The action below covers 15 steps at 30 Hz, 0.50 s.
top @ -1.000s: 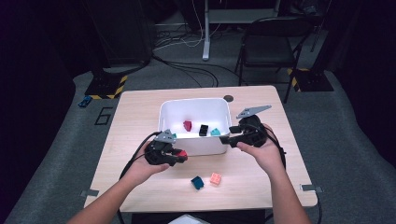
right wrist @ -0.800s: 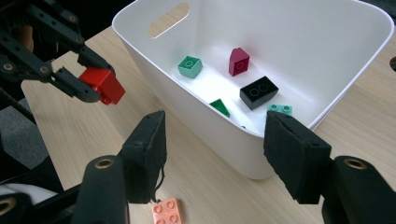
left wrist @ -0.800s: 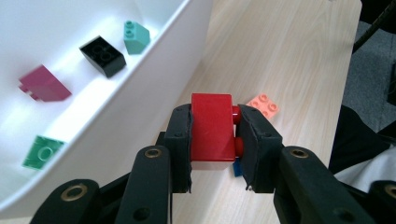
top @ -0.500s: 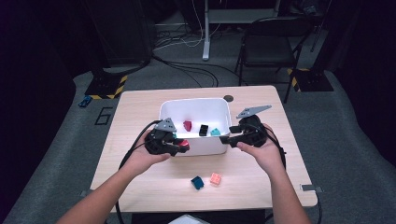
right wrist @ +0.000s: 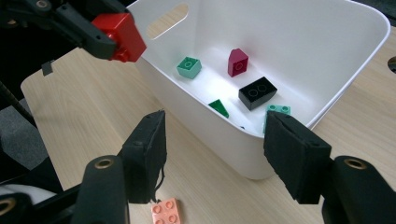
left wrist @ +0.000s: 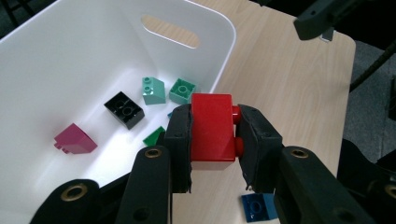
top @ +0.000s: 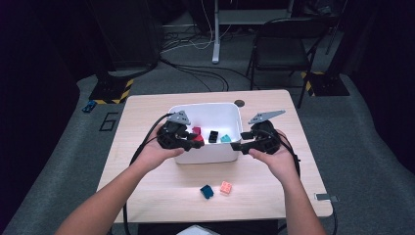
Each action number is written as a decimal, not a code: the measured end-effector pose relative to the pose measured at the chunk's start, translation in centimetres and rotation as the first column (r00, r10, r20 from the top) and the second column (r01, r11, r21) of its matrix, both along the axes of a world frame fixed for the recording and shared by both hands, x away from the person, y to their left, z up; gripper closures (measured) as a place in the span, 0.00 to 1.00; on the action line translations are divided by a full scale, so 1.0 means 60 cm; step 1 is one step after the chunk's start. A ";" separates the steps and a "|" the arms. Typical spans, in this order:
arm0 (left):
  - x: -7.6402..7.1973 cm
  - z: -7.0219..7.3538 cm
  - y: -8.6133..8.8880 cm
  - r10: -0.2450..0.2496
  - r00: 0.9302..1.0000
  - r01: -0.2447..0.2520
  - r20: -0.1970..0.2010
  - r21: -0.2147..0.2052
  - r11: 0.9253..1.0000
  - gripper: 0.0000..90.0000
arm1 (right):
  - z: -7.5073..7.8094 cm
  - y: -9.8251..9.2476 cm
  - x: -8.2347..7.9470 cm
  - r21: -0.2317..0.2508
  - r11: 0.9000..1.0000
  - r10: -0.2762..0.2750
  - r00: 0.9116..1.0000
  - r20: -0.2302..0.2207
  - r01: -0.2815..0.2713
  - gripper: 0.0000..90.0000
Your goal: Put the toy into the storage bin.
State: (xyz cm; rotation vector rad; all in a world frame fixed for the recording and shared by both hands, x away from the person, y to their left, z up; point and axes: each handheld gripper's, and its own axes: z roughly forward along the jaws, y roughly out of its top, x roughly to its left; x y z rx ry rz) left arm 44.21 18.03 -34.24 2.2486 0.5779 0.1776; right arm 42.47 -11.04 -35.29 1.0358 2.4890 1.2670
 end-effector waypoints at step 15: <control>0.102 -0.015 -0.017 0.082 0.996 -0.082 -0.024 -0.004 0.997 0.74 | 0.000 0.001 -0.001 -0.002 1.000 0.007 1.000 0.004 -0.007 0.43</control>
